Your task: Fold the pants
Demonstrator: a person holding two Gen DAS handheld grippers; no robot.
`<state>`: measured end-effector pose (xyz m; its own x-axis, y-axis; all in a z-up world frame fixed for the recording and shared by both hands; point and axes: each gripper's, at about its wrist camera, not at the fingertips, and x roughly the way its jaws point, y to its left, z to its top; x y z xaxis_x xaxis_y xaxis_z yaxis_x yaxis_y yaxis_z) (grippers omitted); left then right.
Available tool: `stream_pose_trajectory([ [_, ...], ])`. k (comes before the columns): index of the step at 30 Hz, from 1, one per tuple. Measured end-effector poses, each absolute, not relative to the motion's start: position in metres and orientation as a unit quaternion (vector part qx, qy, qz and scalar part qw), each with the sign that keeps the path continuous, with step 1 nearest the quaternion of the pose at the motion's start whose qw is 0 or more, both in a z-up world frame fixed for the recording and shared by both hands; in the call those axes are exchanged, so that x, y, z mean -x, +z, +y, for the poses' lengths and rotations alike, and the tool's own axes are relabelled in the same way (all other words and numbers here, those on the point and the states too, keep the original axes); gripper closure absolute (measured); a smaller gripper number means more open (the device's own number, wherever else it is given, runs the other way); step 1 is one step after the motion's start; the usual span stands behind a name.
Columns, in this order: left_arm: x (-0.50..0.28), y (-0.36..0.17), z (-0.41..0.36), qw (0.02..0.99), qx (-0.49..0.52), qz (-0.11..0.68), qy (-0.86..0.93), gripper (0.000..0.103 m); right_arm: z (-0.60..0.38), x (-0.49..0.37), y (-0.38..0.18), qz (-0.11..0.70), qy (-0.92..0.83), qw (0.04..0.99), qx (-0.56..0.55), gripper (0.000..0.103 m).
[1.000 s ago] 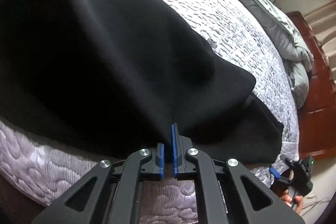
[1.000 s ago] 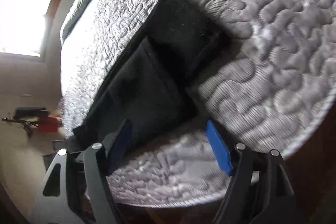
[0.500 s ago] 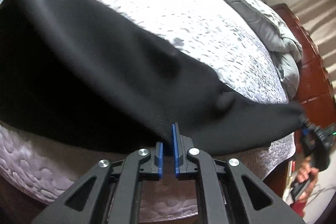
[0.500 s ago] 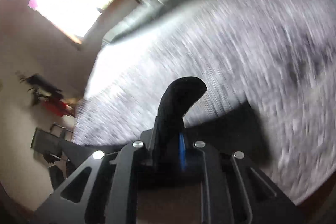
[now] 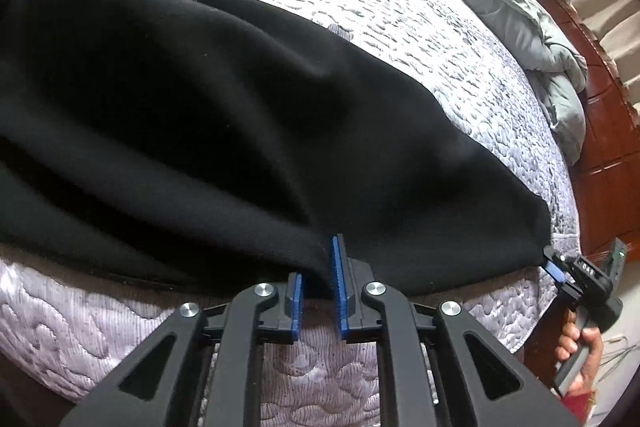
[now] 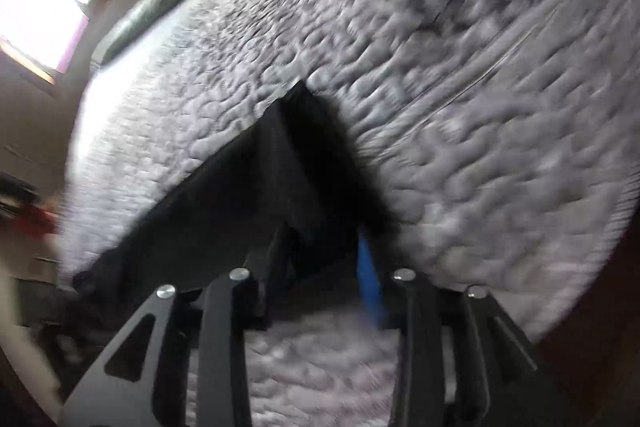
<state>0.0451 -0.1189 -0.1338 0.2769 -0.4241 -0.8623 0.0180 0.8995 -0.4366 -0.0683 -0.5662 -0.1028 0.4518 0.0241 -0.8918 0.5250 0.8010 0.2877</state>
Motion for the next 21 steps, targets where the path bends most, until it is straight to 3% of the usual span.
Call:
stream_pose_trajectory([
  [3, -0.044, -0.137, -0.112, 0.777, 0.181, 0.584, -0.147, 0.090, -0.542, 0.078, -0.076, 0.494, -0.207, 0.815, -0.222, 0.063],
  [5, -0.044, -0.138, -0.110, 0.776, 0.185, 0.584, -0.149, 0.090, -0.524, 0.075, -0.066, 0.484, -0.171, 0.831, -0.215, 0.061],
  [7, -0.043, -0.139, -0.103, 0.774, 0.189, 0.585, -0.151, 0.090, -0.490, 0.061, -0.063, 0.491, -0.092, 0.839, -0.216, 0.052],
  [14, -0.046, -0.139, -0.090, 0.758, 0.207, 0.596, -0.168, 0.089, -0.390, 0.009, -0.117, 0.577, 0.031, 0.794, -0.187, 0.053],
  [17, -0.042, -0.126, -0.079, 0.745, 0.202, 0.611, -0.178, 0.080, -0.379, 0.007, -0.143, 0.604, 0.006, 0.783, -0.147, 0.053],
  [20, -0.035, -0.109, -0.051, 0.747, 0.189, 0.616, -0.167, 0.050, -0.377, 0.008, -0.140, 0.607, 0.001, 0.783, -0.133, 0.053],
  [21, -0.034, -0.104, -0.037, 0.752, 0.195, 0.609, -0.159, 0.049, -0.378, 0.006, -0.141, 0.608, 0.000, 0.782, -0.135, 0.053],
])
